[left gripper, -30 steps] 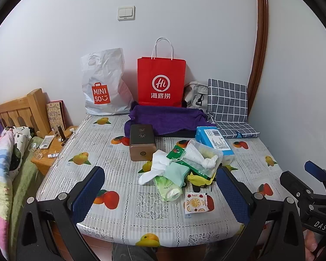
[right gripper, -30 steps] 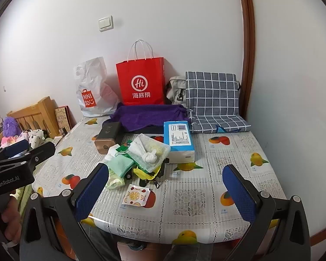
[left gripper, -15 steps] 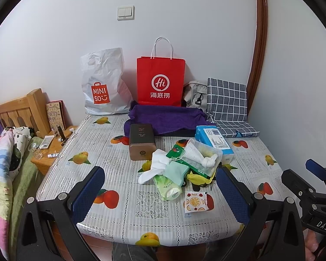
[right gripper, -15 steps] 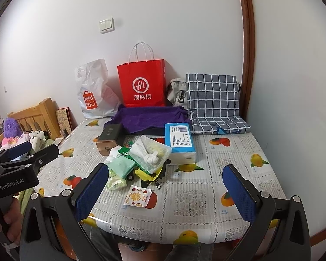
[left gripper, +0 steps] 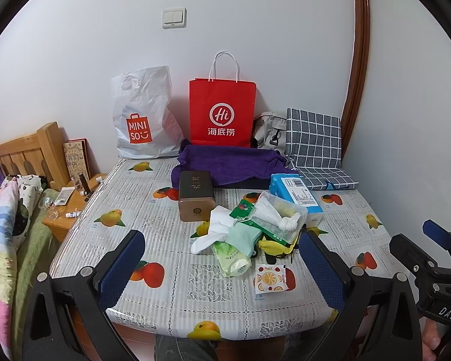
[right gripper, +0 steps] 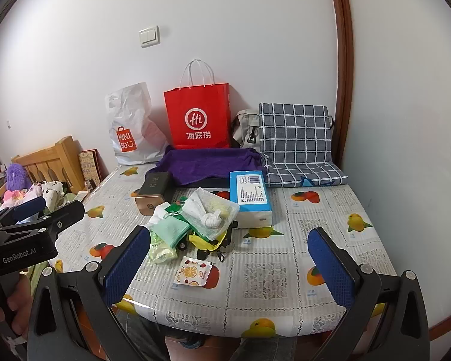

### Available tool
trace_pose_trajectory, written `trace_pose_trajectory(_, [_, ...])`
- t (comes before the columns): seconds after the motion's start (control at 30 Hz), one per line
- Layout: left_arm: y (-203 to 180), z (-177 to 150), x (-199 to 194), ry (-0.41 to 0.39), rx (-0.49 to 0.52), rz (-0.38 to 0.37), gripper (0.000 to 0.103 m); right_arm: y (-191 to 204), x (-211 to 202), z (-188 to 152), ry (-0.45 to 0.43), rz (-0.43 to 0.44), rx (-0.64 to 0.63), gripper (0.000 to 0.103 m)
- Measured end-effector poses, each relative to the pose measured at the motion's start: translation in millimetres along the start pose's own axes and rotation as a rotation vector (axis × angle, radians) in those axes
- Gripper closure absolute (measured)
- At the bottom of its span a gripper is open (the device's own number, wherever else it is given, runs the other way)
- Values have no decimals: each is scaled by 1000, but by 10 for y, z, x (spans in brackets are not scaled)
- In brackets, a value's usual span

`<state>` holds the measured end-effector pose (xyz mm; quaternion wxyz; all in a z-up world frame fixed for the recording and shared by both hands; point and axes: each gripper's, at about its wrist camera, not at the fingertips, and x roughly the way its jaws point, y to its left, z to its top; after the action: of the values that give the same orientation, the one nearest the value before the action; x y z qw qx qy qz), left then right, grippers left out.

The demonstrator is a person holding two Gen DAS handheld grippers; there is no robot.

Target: Organize soft objects

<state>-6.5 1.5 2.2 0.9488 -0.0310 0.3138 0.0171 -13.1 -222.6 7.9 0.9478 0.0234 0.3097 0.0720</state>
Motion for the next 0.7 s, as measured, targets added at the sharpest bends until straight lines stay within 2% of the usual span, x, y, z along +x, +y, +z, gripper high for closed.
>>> trace_pose_trajectory(0.7, [-1, -1, -2, 1, -1, 0, 0, 27, -26, 13, -6, 1, -1, 0])
